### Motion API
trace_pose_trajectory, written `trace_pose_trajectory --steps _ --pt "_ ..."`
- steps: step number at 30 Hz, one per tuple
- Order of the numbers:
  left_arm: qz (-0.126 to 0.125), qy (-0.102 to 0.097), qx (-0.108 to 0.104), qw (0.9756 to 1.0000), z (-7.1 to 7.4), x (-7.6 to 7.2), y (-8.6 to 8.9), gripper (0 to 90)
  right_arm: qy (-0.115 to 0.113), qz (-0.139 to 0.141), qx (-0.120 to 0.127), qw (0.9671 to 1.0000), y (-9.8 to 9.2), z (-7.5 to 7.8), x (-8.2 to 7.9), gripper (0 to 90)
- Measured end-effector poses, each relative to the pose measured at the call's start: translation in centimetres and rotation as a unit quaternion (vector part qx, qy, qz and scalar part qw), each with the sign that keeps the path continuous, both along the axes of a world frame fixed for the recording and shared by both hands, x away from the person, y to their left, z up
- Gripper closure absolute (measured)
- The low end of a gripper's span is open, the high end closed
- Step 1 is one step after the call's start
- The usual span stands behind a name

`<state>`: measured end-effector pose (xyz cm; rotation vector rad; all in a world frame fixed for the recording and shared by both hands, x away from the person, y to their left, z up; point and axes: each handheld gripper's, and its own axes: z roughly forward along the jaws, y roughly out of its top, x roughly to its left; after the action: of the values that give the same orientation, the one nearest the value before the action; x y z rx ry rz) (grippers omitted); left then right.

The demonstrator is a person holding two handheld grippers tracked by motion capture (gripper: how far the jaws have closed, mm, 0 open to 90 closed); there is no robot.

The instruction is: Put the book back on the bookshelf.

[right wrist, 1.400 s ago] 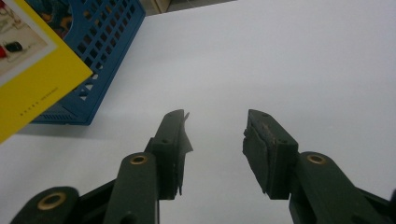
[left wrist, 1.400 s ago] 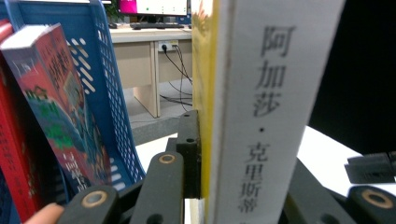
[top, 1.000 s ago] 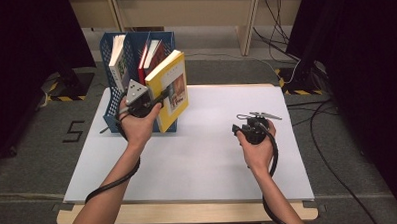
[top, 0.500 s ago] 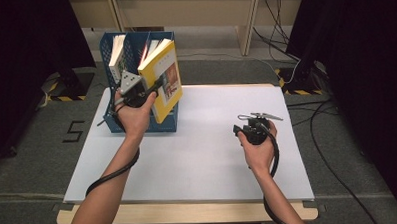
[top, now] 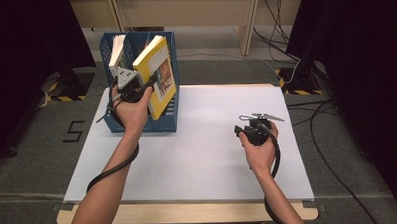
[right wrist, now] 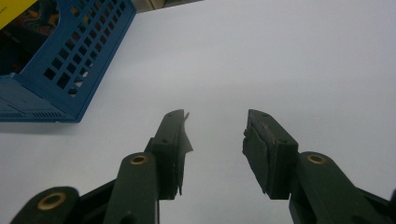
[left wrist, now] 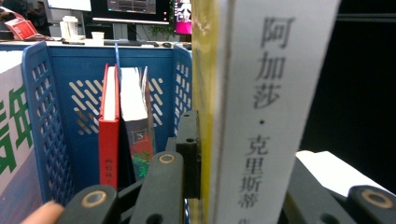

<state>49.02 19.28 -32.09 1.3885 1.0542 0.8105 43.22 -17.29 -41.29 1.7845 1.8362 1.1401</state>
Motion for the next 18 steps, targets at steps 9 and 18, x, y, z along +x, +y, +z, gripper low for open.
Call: trace_pose_trajectory --steps 9,18 --pt "0.018 0.008 0.005 0.9998 -0.5 1.2 -0.1 74.8 -0.001 -0.002 0.001 1.0 -0.2 -0.3 -0.1 58.1" --pt "0.032 0.012 0.012 0.9994 -0.7 2.2 -0.7 74.8 0.001 -0.004 0.002 1.0 -0.5 -0.2 -0.2 58.1"
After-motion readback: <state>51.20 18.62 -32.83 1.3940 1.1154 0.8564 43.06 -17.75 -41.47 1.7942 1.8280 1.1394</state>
